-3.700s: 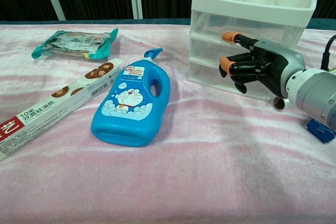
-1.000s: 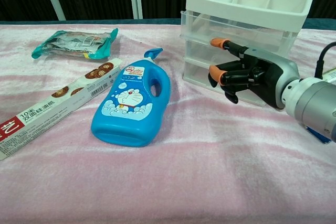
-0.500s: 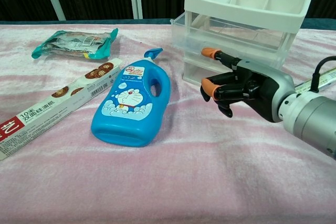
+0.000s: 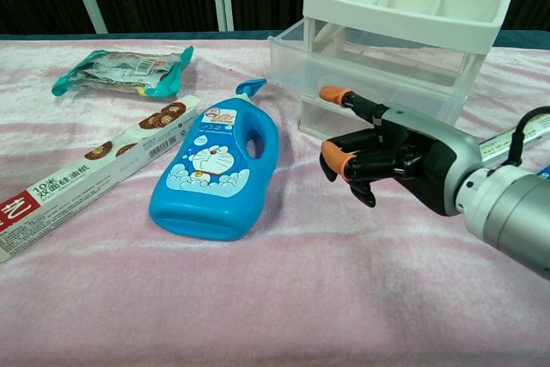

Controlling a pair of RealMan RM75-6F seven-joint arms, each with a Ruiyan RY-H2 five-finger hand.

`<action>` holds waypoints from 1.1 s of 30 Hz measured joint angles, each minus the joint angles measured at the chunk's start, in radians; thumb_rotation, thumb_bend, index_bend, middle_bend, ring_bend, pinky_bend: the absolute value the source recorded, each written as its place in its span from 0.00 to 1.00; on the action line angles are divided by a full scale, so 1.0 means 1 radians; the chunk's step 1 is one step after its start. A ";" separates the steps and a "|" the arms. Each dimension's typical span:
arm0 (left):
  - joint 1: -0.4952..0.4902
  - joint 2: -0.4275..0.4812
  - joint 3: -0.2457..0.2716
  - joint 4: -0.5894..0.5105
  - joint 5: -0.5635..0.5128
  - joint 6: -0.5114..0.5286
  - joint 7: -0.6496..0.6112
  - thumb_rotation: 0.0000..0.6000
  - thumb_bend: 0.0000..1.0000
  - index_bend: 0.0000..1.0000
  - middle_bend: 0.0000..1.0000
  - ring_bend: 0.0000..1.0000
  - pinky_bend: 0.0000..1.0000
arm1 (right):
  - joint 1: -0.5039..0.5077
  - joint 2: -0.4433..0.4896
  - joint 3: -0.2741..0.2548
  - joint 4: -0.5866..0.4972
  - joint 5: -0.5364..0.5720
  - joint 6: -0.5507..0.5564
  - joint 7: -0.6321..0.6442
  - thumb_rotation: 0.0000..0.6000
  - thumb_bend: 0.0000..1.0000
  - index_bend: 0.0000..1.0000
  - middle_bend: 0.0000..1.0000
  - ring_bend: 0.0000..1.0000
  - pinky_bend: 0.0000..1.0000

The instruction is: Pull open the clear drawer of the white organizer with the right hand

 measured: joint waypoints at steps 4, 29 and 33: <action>-0.001 0.000 0.000 0.000 0.000 -0.001 0.001 1.00 0.37 0.10 0.10 0.08 0.10 | -0.003 0.002 -0.012 -0.009 -0.011 0.002 0.000 1.00 0.50 0.02 0.69 0.81 0.78; -0.001 0.000 0.000 -0.004 -0.003 -0.002 0.006 1.00 0.37 0.10 0.10 0.08 0.10 | -0.023 0.003 -0.077 -0.037 -0.068 0.011 0.006 1.00 0.50 0.02 0.69 0.81 0.78; -0.001 0.000 0.000 -0.004 -0.004 -0.003 0.006 1.00 0.37 0.10 0.10 0.08 0.10 | -0.024 -0.003 -0.072 -0.026 -0.051 0.012 0.000 1.00 0.50 0.02 0.69 0.81 0.78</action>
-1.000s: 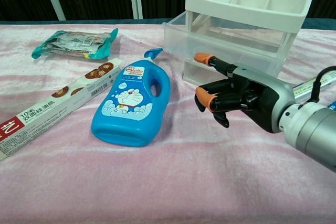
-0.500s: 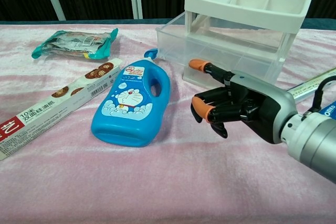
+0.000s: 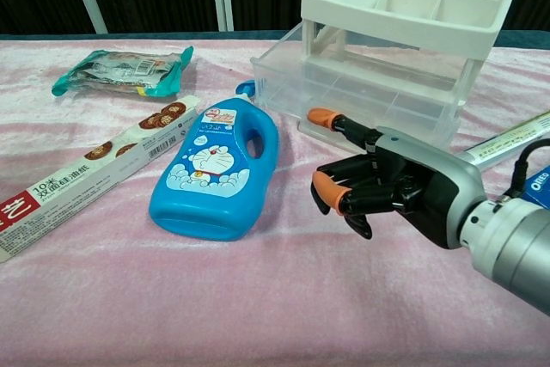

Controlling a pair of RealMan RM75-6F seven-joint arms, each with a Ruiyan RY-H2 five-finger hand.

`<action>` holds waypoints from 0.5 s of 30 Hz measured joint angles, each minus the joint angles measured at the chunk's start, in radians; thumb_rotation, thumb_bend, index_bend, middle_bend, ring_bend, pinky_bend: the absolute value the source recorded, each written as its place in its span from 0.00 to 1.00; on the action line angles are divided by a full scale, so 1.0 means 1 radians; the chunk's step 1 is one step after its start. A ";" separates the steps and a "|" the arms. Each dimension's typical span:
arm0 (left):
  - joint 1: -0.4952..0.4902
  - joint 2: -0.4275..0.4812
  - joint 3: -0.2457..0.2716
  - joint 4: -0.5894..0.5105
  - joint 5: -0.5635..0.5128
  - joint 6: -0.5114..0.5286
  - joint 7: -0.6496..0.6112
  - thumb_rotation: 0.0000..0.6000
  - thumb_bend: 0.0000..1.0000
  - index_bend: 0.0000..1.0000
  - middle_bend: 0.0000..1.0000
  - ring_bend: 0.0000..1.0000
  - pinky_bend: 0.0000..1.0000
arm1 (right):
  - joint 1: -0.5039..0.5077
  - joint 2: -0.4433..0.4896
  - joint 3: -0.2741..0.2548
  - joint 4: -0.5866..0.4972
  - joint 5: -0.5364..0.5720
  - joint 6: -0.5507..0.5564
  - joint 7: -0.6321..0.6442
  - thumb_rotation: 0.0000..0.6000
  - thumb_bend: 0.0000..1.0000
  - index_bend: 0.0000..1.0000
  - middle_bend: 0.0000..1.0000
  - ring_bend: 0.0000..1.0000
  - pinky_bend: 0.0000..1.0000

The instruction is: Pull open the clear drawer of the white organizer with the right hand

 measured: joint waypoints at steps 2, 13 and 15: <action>0.000 0.000 0.000 0.000 0.000 -0.001 0.001 1.00 0.37 0.10 0.10 0.08 0.10 | -0.001 -0.002 0.001 0.005 0.007 -0.001 -0.003 1.00 0.50 0.02 0.69 0.81 0.78; 0.001 0.000 0.001 -0.002 0.001 0.002 0.002 1.00 0.37 0.10 0.10 0.08 0.10 | -0.007 -0.012 -0.006 0.027 0.035 -0.014 -0.010 1.00 0.50 0.02 0.69 0.81 0.78; 0.001 0.000 0.001 -0.002 0.001 0.001 0.002 1.00 0.37 0.10 0.10 0.08 0.10 | -0.009 -0.012 -0.009 0.034 0.041 -0.019 -0.014 1.00 0.50 0.02 0.69 0.81 0.78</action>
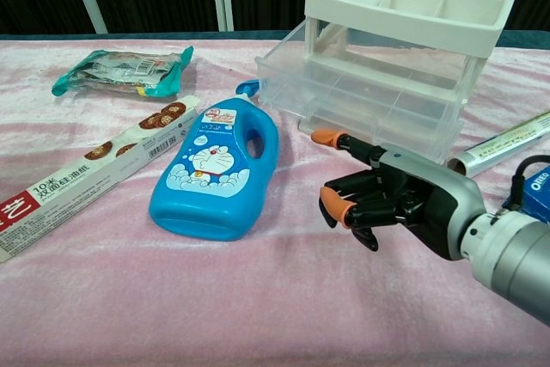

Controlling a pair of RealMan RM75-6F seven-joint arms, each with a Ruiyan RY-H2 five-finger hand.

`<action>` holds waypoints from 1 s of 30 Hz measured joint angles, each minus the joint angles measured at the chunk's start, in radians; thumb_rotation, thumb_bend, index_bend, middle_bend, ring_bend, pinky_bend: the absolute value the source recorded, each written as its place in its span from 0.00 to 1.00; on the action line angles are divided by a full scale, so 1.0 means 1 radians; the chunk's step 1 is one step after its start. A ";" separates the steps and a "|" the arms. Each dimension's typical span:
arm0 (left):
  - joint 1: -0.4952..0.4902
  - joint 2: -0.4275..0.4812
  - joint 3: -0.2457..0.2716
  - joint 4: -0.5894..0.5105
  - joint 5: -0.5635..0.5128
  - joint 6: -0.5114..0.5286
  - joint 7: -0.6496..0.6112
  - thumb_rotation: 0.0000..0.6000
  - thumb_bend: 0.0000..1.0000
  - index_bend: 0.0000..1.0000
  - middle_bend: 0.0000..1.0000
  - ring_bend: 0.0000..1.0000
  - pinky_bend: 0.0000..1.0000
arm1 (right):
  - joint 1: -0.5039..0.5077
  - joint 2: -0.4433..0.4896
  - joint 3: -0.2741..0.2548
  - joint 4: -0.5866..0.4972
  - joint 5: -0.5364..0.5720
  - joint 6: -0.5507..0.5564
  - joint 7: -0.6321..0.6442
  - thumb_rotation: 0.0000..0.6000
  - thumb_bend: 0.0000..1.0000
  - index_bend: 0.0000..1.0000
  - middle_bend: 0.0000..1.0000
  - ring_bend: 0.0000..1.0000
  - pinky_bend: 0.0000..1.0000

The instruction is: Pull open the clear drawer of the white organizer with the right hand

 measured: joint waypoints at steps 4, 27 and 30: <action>0.000 0.000 0.000 0.000 0.000 0.000 0.000 1.00 0.37 0.10 0.10 0.08 0.10 | -0.005 0.010 -0.008 0.013 0.010 -0.010 -0.001 1.00 0.50 0.02 0.69 0.81 0.78; 0.004 -0.008 0.008 -0.005 0.009 0.006 0.022 1.00 0.37 0.10 0.10 0.08 0.10 | -0.108 0.363 -0.063 0.018 -0.068 0.014 0.267 1.00 0.50 0.02 0.69 0.81 0.78; 0.004 -0.009 0.008 -0.005 0.010 0.008 0.024 1.00 0.37 0.10 0.10 0.08 0.10 | -0.121 0.406 -0.056 0.044 -0.056 0.013 0.320 1.00 0.50 0.02 0.67 0.79 0.78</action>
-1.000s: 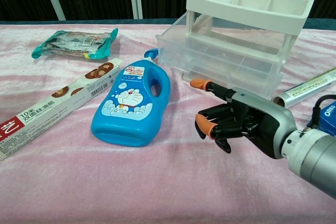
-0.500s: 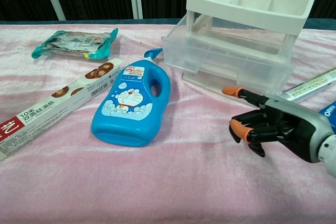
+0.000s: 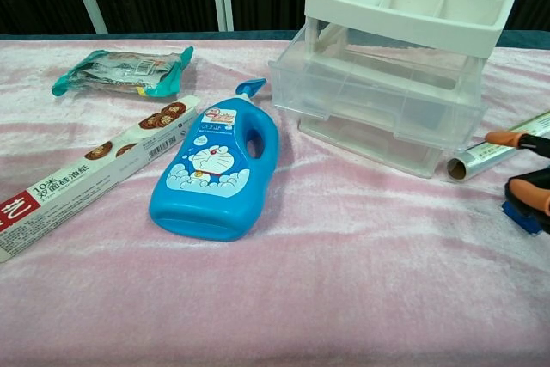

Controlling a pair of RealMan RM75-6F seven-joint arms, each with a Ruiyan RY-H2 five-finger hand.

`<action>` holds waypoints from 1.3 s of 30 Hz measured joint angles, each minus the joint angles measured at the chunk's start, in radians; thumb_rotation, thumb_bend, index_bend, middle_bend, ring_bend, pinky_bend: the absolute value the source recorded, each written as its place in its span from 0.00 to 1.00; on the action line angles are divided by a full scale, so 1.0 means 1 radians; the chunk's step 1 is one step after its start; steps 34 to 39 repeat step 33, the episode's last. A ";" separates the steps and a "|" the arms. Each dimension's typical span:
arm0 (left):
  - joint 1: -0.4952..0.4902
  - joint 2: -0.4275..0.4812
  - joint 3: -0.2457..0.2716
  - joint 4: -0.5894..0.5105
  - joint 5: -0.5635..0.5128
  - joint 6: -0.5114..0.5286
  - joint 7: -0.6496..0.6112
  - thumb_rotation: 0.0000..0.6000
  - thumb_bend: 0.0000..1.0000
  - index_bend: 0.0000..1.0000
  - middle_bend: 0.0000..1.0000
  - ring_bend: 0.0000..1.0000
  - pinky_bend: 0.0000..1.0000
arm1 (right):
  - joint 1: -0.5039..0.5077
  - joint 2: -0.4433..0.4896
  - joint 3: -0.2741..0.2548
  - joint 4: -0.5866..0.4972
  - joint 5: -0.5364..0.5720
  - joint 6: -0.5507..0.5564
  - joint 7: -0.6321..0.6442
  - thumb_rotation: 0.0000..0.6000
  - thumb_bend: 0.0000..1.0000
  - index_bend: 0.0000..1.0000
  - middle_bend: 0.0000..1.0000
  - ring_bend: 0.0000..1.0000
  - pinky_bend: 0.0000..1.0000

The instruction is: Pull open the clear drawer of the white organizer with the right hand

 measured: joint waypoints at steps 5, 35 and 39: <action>0.000 -0.001 -0.002 0.001 0.000 0.003 0.001 1.00 0.37 0.10 0.10 0.08 0.10 | -0.019 0.074 0.021 0.040 -0.005 0.034 0.046 1.00 0.37 0.02 0.49 0.64 0.63; -0.006 0.019 0.016 0.016 0.070 0.003 -0.043 1.00 0.34 0.10 0.09 0.07 0.08 | -0.189 0.106 0.009 0.217 -0.151 0.543 -0.829 1.00 0.14 0.01 0.11 0.28 0.24; -0.006 0.019 0.016 0.016 0.070 0.003 -0.043 1.00 0.34 0.10 0.09 0.07 0.08 | -0.189 0.106 0.009 0.217 -0.151 0.543 -0.829 1.00 0.14 0.01 0.11 0.28 0.24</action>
